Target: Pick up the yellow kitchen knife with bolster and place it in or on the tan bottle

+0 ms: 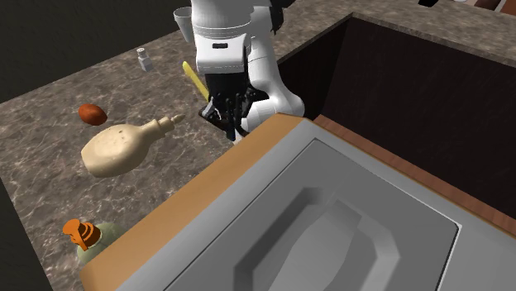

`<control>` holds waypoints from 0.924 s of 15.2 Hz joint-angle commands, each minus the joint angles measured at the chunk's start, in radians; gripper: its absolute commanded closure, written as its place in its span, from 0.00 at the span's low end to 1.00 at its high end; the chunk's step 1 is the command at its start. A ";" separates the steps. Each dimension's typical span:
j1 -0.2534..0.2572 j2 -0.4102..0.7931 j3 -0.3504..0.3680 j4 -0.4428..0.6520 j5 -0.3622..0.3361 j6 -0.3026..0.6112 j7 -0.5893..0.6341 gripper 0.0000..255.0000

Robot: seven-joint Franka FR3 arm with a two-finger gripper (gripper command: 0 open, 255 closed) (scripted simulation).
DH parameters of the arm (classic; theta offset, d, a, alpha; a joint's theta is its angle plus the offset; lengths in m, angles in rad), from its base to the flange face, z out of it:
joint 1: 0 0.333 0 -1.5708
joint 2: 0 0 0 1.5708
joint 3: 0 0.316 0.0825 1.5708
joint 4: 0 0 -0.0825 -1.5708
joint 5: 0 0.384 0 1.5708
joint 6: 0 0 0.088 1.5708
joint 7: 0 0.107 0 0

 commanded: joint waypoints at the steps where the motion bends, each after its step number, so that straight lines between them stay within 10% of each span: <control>1: 0.002 0.011 0.001 0.027 0.003 -0.017 -0.002 1.00; 14: -0.011 0.005 -0.271 0.170 -0.143 -0.077 -0.315 1.00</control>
